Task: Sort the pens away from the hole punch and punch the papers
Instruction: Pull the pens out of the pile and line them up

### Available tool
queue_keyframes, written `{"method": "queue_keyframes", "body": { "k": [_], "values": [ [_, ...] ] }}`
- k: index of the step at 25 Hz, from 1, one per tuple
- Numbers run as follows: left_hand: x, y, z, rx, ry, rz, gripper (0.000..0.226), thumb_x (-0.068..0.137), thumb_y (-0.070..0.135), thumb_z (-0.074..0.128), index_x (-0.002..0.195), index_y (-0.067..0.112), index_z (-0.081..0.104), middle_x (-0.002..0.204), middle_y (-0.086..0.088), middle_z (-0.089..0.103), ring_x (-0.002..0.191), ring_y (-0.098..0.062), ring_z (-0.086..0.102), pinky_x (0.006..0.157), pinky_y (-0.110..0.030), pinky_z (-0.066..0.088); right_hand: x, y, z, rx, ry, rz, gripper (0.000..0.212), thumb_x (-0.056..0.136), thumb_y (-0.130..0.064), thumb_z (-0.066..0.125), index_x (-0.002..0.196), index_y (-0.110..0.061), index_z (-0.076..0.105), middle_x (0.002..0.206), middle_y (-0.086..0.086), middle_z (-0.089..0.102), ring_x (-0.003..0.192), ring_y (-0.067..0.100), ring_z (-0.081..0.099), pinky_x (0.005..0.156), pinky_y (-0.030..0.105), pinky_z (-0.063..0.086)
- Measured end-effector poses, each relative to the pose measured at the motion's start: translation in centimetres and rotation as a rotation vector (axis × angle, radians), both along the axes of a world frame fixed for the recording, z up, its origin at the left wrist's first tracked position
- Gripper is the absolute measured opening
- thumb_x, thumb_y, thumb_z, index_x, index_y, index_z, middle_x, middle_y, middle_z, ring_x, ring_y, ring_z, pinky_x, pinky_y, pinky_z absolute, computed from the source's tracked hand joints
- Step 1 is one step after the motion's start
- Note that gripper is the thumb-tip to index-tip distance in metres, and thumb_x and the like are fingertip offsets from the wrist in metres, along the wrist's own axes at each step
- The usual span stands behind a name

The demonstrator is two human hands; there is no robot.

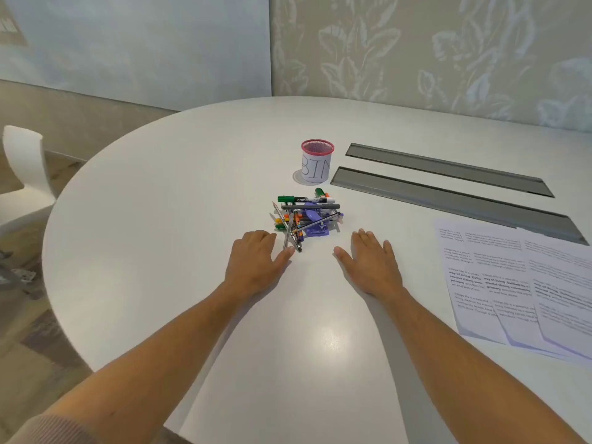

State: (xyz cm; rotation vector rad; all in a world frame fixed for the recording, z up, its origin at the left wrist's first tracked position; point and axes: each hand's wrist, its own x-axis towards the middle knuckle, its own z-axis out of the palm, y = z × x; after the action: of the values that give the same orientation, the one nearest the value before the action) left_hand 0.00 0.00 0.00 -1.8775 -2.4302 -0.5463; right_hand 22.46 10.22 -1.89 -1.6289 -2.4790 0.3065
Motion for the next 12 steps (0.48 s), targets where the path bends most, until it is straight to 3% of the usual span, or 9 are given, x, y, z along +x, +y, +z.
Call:
{"method": "queue_keyframes", "body": {
  "k": [2,7,12],
  "values": [
    [0.4,0.0,0.1,0.03,0.017,0.041,0.052,0.092,0.061,0.038,0.103,0.018,0.065,0.107,-0.003,0.062,0.102,-0.023,0.051,0.082,-0.036,0.039,0.0,0.1,0.1,0.019,-0.02,-0.001,0.079,0.097,-0.066,0.017,0.157,-0.015,0.018,0.166,0.001,0.013,0.153,0.016,0.006,0.123,0.045,0.001],
    [1.3,0.3,0.2,0.004,-0.117,0.078,0.037,0.091,0.051,0.05,0.103,0.018,0.062,0.102,-0.001,0.059,0.096,-0.02,0.051,0.082,-0.033,0.044,0.1,0.2,-0.2,0.023,-0.04,-0.004,0.078,0.097,-0.065,0.017,0.157,-0.015,0.018,0.166,0.001,0.014,0.153,0.016,0.007,0.124,0.045,0.001],
    [1.3,0.4,0.8,-0.033,-0.218,0.169,0.027,0.094,0.042,0.051,0.091,0.017,0.06,0.089,-0.001,0.064,0.079,-0.019,0.054,0.07,-0.032,0.043,0.0,0.3,-0.3,0.033,-0.057,-0.014,0.078,0.097,-0.065,0.016,0.157,-0.016,0.018,0.166,0.001,0.013,0.153,0.016,0.007,0.123,0.045,0.001]
  ]
}}
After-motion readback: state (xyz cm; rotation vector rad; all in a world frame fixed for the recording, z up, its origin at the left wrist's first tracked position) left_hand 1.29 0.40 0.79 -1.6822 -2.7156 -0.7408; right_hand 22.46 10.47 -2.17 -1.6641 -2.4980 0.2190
